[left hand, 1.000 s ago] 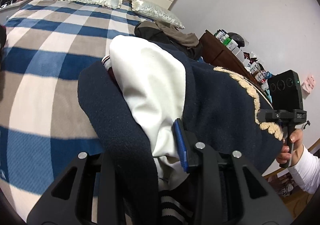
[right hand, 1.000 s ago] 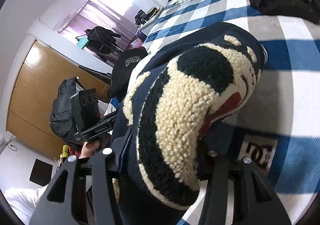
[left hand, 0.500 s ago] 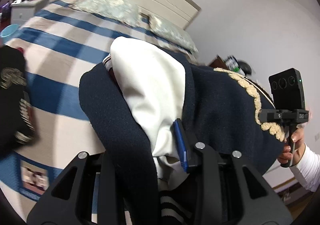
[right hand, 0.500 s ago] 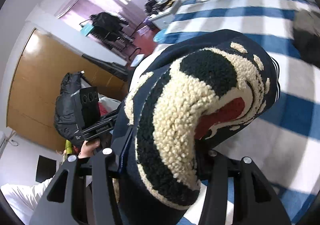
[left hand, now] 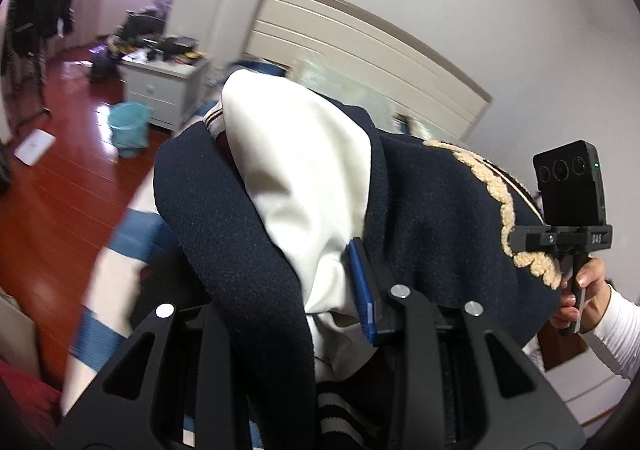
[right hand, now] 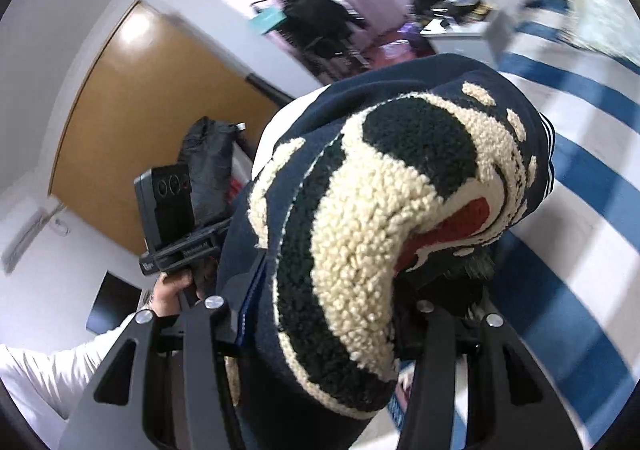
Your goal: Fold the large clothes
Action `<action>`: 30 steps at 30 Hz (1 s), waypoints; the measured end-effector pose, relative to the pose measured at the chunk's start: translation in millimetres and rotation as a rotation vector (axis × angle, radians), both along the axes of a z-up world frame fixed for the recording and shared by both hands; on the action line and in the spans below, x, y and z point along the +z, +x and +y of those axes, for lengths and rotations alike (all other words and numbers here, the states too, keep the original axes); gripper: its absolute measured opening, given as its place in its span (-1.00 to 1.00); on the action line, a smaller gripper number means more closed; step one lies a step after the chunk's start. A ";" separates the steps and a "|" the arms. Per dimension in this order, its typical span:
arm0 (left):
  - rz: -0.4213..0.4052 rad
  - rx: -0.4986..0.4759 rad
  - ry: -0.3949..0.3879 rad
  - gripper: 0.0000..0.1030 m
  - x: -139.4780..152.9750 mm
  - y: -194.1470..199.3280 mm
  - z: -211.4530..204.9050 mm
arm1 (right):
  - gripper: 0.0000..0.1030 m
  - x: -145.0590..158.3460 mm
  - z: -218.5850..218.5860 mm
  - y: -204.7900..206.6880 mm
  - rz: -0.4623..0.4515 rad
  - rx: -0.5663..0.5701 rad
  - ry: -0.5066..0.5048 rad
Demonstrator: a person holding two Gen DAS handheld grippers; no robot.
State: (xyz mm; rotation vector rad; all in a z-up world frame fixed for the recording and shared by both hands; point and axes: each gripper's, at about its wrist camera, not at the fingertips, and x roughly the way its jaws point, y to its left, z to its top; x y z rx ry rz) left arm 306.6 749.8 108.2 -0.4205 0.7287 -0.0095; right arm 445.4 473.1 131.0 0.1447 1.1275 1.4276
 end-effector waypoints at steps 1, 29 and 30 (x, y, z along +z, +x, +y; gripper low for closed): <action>0.001 0.012 0.014 -0.41 -2.8 -0.5 10.9 | -0.04 -10.0 20.0 4.0 0.004 0.018 0.013; 0.089 0.118 -0.041 0.08 -228.4 -7.7 10.9 | 0.29 -283.8 15.1 6.8 0.250 -0.076 -0.167; 0.091 0.106 -0.034 0.19 -222.0 -10.9 7.7 | 0.31 -282.8 20.7 7.5 0.241 -0.079 -0.182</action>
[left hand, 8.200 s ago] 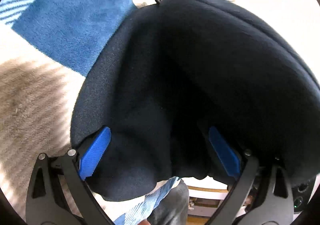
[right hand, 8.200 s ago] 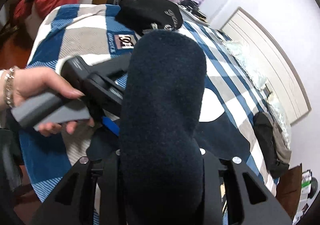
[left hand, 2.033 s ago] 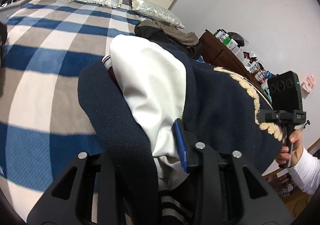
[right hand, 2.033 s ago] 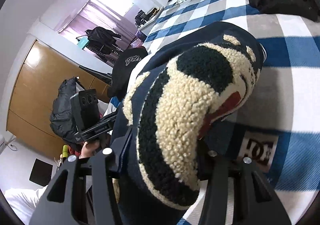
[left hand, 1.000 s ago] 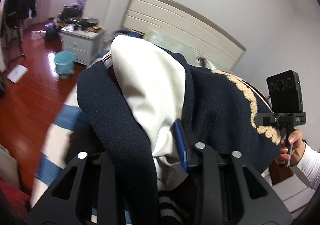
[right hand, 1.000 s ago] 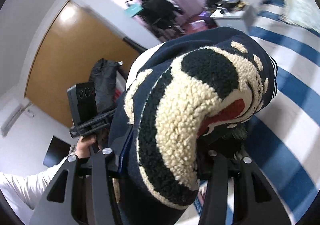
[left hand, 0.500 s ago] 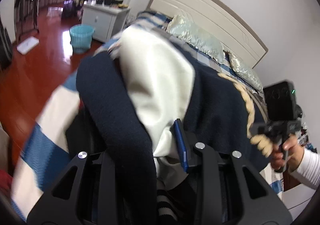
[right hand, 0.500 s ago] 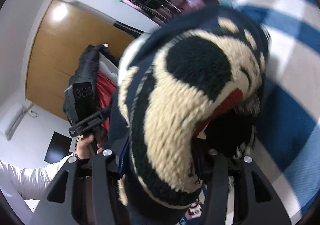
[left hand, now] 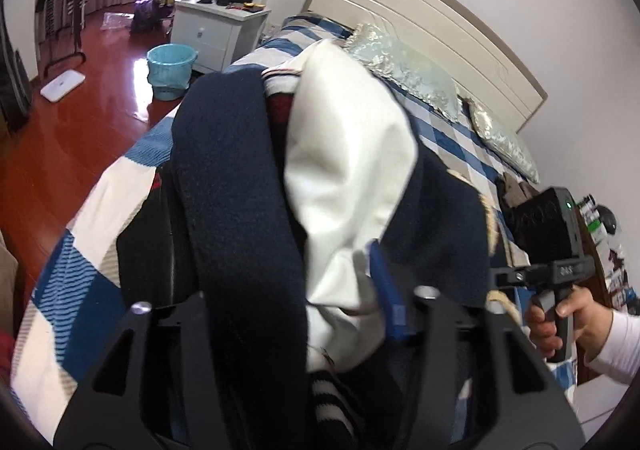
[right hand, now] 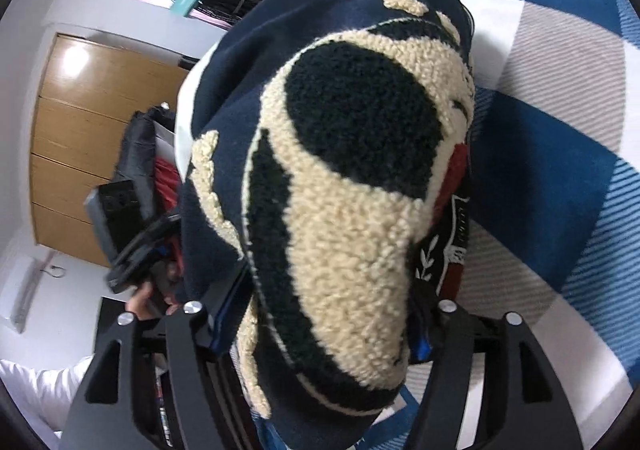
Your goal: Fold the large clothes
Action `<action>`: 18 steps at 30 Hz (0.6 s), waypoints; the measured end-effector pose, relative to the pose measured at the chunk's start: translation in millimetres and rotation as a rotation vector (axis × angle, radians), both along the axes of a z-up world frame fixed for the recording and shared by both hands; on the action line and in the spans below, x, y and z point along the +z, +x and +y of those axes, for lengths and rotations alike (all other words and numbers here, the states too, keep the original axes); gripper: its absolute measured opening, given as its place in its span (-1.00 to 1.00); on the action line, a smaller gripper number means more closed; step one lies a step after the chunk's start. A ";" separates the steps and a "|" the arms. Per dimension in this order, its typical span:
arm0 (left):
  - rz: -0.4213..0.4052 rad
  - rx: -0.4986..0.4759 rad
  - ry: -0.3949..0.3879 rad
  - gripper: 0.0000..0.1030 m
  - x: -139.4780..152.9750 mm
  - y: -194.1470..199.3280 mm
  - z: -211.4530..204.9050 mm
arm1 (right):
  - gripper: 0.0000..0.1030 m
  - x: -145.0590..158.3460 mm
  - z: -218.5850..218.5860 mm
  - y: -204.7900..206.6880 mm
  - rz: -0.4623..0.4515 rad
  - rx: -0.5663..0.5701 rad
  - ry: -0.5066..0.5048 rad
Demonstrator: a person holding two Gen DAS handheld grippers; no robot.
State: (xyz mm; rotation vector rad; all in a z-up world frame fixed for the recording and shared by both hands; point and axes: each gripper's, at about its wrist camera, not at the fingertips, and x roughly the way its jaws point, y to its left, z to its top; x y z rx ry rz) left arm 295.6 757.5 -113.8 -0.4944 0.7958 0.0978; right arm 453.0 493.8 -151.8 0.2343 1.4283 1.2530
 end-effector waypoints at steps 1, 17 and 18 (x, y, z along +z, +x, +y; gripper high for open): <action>0.006 -0.012 0.004 0.40 0.8 -1.7 0.3 | 0.36 4.2 3.0 -2.5 -0.012 -0.002 -0.026; 0.031 0.114 0.227 0.87 67.3 -59.5 -16.5 | 0.81 107.7 13.2 -42.8 -0.306 -0.103 -0.163; 0.022 0.116 0.220 0.87 71.6 -60.5 -15.8 | 0.84 119.2 13.3 -46.2 -0.323 -0.122 -0.127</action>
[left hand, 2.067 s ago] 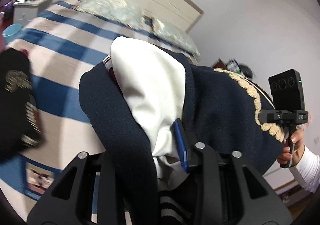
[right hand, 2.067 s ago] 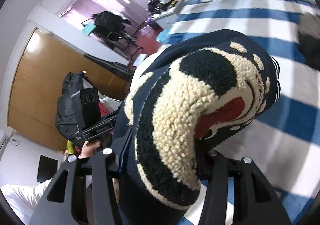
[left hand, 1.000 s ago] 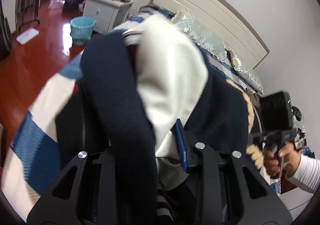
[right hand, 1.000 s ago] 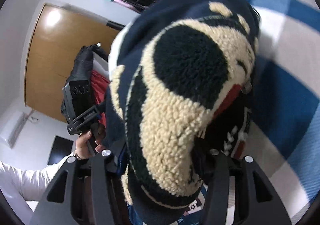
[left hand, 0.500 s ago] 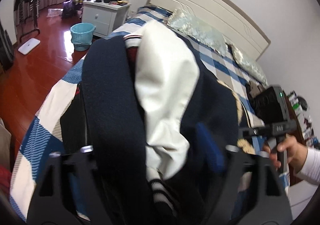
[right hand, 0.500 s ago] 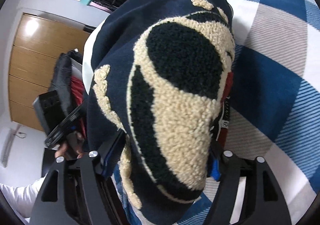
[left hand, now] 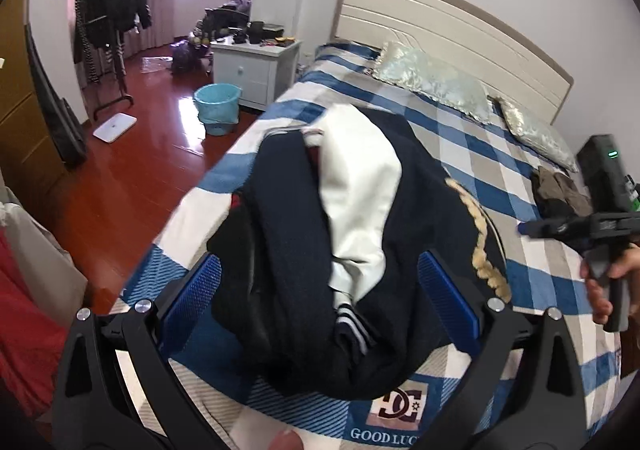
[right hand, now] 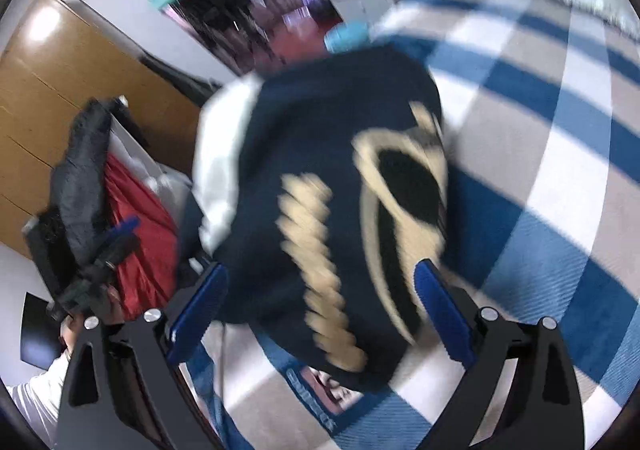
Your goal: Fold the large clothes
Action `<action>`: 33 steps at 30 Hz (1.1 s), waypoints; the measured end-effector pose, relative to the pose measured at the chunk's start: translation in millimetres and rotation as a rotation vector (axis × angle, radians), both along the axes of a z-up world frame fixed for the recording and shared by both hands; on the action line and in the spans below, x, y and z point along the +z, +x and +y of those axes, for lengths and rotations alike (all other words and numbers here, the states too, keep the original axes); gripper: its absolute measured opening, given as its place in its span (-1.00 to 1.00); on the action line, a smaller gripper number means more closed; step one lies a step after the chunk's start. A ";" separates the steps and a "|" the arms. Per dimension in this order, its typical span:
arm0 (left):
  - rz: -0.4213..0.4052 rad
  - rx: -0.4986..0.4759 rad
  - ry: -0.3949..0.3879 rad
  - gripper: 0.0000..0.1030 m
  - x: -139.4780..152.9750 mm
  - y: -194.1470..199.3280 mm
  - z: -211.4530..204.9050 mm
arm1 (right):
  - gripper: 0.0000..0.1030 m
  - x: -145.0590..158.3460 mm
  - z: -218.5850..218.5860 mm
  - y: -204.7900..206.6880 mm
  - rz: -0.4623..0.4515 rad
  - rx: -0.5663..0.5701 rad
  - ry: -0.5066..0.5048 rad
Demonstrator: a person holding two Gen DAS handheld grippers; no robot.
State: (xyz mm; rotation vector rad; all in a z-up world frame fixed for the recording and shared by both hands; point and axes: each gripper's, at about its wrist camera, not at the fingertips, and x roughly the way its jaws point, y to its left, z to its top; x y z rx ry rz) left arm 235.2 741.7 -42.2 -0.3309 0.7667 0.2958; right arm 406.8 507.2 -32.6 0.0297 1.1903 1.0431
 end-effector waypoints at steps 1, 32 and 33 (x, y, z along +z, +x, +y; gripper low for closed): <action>-0.020 0.000 -0.014 0.87 4.3 -1.5 1.3 | 0.93 12.0 7.6 -1.0 -0.004 -0.006 0.062; -0.067 0.016 -0.106 0.87 -4.7 -31.5 -15.8 | 0.93 -105.0 264.7 30.9 0.290 0.128 -0.243; -0.066 0.019 -0.119 0.87 -5.7 -33.0 -16.2 | 0.93 -113.0 267.7 30.3 0.305 0.132 -0.239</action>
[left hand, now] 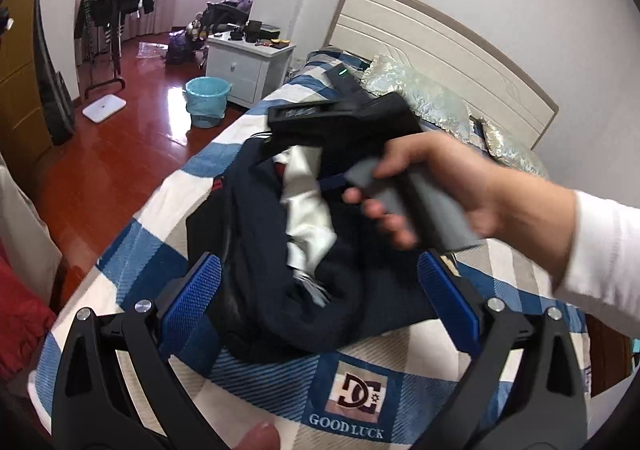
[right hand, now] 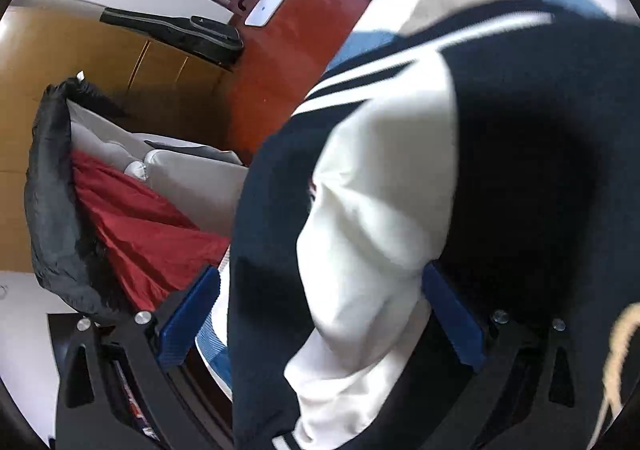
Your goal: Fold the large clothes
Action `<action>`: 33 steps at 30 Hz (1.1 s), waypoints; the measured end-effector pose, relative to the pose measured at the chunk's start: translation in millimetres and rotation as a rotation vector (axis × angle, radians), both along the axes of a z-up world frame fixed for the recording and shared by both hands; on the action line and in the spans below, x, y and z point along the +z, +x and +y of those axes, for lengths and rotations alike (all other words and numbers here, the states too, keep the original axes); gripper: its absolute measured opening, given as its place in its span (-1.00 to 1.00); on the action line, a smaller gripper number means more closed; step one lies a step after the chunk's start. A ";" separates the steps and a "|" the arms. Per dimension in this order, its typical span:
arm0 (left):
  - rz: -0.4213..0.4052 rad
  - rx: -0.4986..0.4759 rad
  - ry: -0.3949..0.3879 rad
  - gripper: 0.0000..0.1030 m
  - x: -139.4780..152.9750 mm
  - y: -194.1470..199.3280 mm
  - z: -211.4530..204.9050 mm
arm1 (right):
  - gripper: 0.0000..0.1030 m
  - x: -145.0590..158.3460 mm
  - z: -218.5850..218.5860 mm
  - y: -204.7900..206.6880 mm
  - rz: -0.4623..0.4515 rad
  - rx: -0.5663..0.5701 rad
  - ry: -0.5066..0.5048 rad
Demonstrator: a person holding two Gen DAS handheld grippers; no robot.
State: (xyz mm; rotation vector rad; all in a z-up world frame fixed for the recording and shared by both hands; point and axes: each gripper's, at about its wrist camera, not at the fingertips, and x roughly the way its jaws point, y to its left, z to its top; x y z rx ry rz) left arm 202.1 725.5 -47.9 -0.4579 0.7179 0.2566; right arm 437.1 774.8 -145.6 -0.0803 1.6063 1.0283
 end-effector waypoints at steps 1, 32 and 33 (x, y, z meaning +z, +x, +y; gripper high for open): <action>-0.002 0.000 -0.007 0.87 0.6 -1.3 -1.2 | 0.93 -4.2 5.8 -0.6 0.010 0.014 -0.005; 0.146 0.128 0.116 0.87 80.5 26.4 -115.4 | 0.93 194.2 -375.6 -112.3 -0.434 -0.093 0.307; 0.160 0.123 0.127 0.87 79.6 27.8 -122.4 | 0.93 191.3 -385.4 -120.2 -0.444 -0.103 0.302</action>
